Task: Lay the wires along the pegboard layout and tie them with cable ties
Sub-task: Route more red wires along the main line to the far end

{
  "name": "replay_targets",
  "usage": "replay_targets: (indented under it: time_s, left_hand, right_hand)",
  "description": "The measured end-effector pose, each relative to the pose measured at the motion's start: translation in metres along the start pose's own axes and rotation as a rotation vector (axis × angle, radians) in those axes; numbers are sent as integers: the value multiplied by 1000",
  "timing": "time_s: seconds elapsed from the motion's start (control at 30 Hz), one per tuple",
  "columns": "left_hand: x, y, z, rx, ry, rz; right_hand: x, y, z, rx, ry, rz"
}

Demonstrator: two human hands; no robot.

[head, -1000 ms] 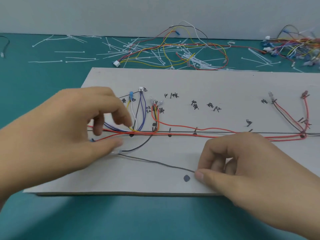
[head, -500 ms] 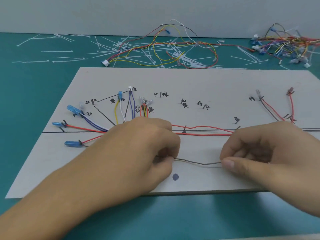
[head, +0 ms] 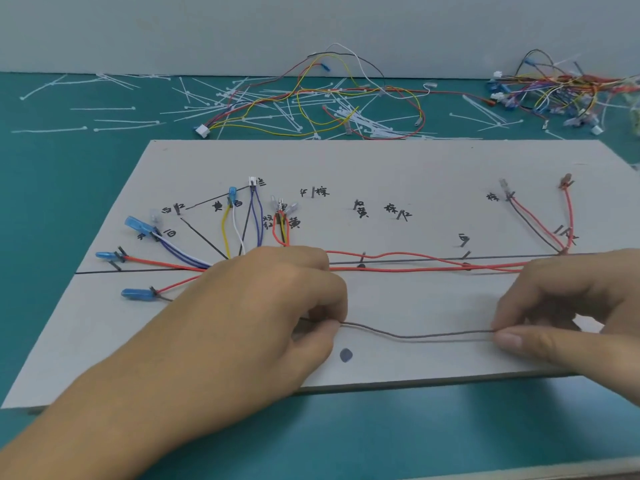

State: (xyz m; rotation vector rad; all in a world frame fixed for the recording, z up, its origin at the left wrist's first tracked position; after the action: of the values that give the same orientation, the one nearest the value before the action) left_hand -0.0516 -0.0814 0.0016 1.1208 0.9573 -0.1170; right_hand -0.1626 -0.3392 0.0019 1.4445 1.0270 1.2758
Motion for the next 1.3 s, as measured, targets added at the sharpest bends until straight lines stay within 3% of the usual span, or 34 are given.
replay_targets:
  time_s: [0.2, 0.4, 0.8, 1.0, 1.13, 1.3]
  left_hand:
    - [2, 0, -1, 1, -23, -9]
    - [7, 3, -5, -13, -28, -40]
    - [12, 12, -6, -11, -81, -45]
    - [26, 55, 3, -177, -112, 21]
    - [44, 67, 19, -70, -47, 30]
    - [52, 66, 36, 87, -43, 43]
  right_hand:
    - [3, -13, 0, 13, 142, 11]
    - [14, -12, -3, -13, 171, 31]
    - [-4, -15, -10, -63, 8, -62]
    - [28, -12, -7, -109, 4, -73]
    - [71, 2, 15, -177, 25, -42]
    - [129, -12, 57, -98, 145, -26]
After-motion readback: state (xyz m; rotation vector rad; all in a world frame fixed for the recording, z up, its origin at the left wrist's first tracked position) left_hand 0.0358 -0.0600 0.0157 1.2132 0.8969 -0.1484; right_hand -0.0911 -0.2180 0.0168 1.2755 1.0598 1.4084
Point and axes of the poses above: each hand's wrist, its own z-axis towards the middle knuckle, its own y-axis out of the back of the hand, x = y × z, the point moved 6 cm from there along z, towards the middle knuckle, and after that the axes turned 15 degrees about -z, right-handed, at the moved point
